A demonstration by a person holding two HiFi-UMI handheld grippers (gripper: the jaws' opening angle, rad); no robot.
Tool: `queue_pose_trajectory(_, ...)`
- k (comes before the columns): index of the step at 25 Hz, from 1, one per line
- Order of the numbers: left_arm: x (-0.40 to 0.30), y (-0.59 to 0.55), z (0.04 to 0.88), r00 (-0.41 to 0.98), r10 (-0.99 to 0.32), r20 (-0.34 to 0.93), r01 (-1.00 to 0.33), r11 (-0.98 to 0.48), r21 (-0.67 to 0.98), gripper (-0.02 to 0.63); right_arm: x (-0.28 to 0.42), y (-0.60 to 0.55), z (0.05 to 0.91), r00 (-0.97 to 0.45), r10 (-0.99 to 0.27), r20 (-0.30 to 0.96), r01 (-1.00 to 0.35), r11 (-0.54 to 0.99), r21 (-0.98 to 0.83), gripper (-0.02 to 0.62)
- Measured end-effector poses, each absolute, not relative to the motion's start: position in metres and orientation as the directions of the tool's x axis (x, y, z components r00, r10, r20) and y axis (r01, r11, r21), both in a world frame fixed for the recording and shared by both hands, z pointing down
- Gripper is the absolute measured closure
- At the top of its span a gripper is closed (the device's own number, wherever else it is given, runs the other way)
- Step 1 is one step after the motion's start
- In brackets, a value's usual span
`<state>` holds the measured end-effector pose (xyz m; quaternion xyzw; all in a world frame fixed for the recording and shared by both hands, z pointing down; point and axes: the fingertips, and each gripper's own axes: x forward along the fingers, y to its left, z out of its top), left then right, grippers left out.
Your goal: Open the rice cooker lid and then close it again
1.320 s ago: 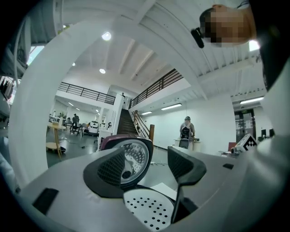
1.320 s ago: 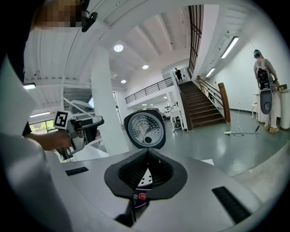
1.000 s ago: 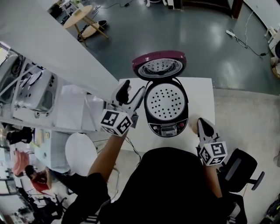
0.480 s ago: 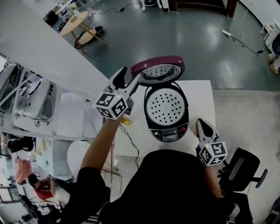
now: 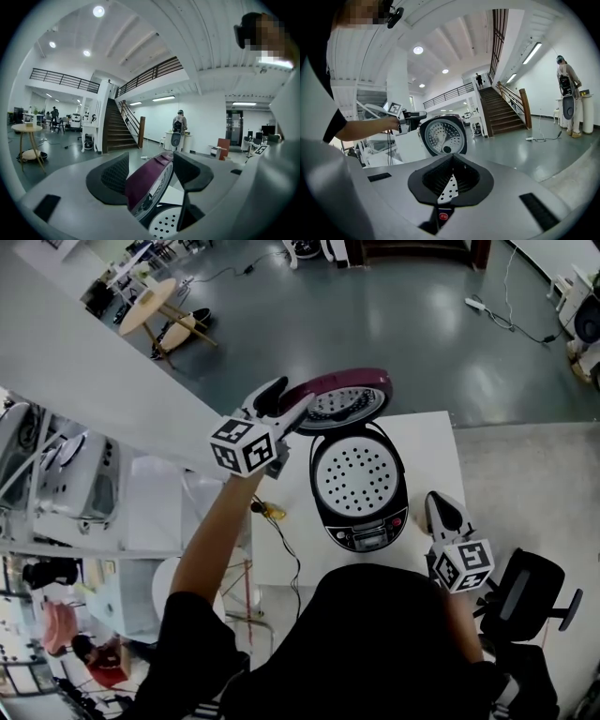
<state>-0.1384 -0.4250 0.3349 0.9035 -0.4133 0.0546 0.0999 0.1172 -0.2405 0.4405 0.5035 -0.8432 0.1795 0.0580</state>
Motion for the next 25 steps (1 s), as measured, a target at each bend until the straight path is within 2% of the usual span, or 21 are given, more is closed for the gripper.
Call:
queue_pose_trajectory(18,-0.140,-0.454,0.337,0.706,-0.662,0.251,-0.703,-0.698,0.137,0.333,0.119,-0.240,0.440,-0.460,-0.841,0.284,-0.884,0.405,-0.232,0.595)
queue_pose_trajectory(25,-0.144,-0.463,0.355,0.669,-0.677,0.306,-0.730,-0.676,0.098,0.334,0.129,-0.239,0.440,-0.438,-0.853,0.283,-0.894,0.380,-0.237,0.595)
